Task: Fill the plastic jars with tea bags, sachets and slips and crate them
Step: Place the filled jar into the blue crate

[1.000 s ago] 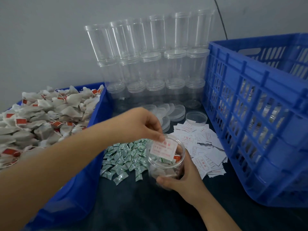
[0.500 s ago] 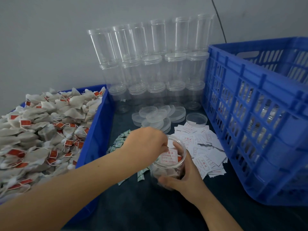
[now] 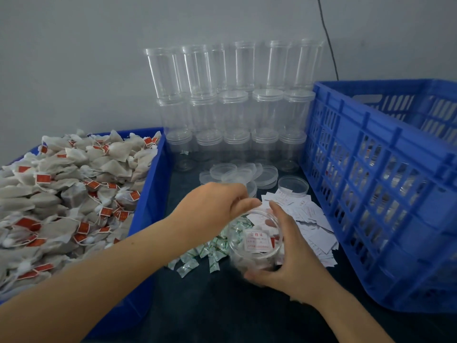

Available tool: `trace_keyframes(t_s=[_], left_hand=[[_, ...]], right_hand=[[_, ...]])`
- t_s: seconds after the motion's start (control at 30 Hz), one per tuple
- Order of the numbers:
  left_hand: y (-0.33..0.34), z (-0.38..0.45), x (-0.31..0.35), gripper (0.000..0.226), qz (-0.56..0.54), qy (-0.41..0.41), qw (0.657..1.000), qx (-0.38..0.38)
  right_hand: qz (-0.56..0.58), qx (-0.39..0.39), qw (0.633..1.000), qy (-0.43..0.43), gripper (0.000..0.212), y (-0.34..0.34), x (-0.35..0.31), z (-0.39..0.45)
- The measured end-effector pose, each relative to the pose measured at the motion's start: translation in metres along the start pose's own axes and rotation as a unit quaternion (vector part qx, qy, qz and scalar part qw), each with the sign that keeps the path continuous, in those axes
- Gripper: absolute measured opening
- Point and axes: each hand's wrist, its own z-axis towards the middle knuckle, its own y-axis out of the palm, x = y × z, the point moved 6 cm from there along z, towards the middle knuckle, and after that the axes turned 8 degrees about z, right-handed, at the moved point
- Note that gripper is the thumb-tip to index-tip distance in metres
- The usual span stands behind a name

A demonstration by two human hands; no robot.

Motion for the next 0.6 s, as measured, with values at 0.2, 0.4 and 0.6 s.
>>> trace_keyframes(t_s=[0.2,0.4,0.6], left_hand=[[0.015,-0.006,-0.028,0.037,-0.12,-0.062,0.99,-0.039],[0.034,-0.011,-0.03,0.023,-0.239,-0.073,0.96,-0.127],[0.032,-0.009,-0.028,0.023,-0.272,-0.063,0.948,-0.153]], right_hand=[[-0.209,-0.092,0.973,-0.006,0.114,-0.016,-0.043,0.014],[-0.42,-0.208,0.883,0.032,0.109,-0.014,-0.078,0.039],[-0.485,-0.279,0.826,0.07,0.094,-0.02,-0.118,0.069]])
